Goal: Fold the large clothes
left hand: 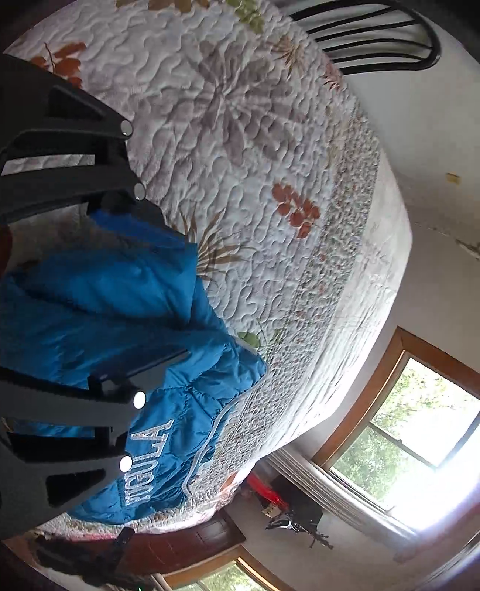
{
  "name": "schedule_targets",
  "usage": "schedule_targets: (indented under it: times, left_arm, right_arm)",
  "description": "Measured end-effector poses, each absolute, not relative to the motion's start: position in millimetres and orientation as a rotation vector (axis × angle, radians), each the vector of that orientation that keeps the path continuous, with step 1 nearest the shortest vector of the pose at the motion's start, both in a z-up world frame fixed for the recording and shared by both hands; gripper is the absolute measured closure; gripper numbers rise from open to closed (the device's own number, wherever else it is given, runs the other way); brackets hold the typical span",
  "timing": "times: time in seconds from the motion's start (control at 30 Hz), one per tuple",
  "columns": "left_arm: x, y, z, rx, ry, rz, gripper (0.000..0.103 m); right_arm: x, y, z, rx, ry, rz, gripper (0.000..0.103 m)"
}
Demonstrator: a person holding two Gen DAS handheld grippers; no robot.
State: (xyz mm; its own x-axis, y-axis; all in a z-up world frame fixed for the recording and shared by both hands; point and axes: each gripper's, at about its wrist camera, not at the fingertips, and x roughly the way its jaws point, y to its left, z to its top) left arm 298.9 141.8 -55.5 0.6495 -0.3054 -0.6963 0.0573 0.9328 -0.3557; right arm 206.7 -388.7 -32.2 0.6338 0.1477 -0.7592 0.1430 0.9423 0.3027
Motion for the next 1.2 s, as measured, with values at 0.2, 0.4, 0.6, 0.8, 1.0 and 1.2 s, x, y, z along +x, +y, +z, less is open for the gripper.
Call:
schedule_targets:
  times: [0.2,0.4,0.6,0.8,1.0,1.2]
  left_arm:
    - [250.8,85.2,-40.4,-0.143,0.810,-0.293,0.049]
    - [234.5,29.3,-51.4,0.032,0.810,-0.319,0.049]
    - [252.7,25.7,-85.9,0.067,0.898,-0.308,0.048]
    - [254.5,24.0,-104.7,0.090,0.906,-0.325,0.048]
    - [258.7,26.0,-102.6,0.072,0.935,-0.329,0.049]
    - [239.9,69.8,-54.4,0.006,0.852,-0.318,0.020]
  right_arm:
    - [192.8,-318.6,-31.1,0.246,0.934,0.104,0.072]
    - [194.9,-300.8,-53.4,0.178,0.991,0.066,0.073]
    - [203.0,-309.8,-78.0,0.217,1.038,0.076,0.074]
    - [204.5,-311.7,-99.4,0.251,1.029,0.076,0.075]
    - [203.7,-312.4,-95.0,0.261,1.031,0.076,0.076]
    - [152.8,-353.9,-40.3,0.349,0.860,0.100,0.029]
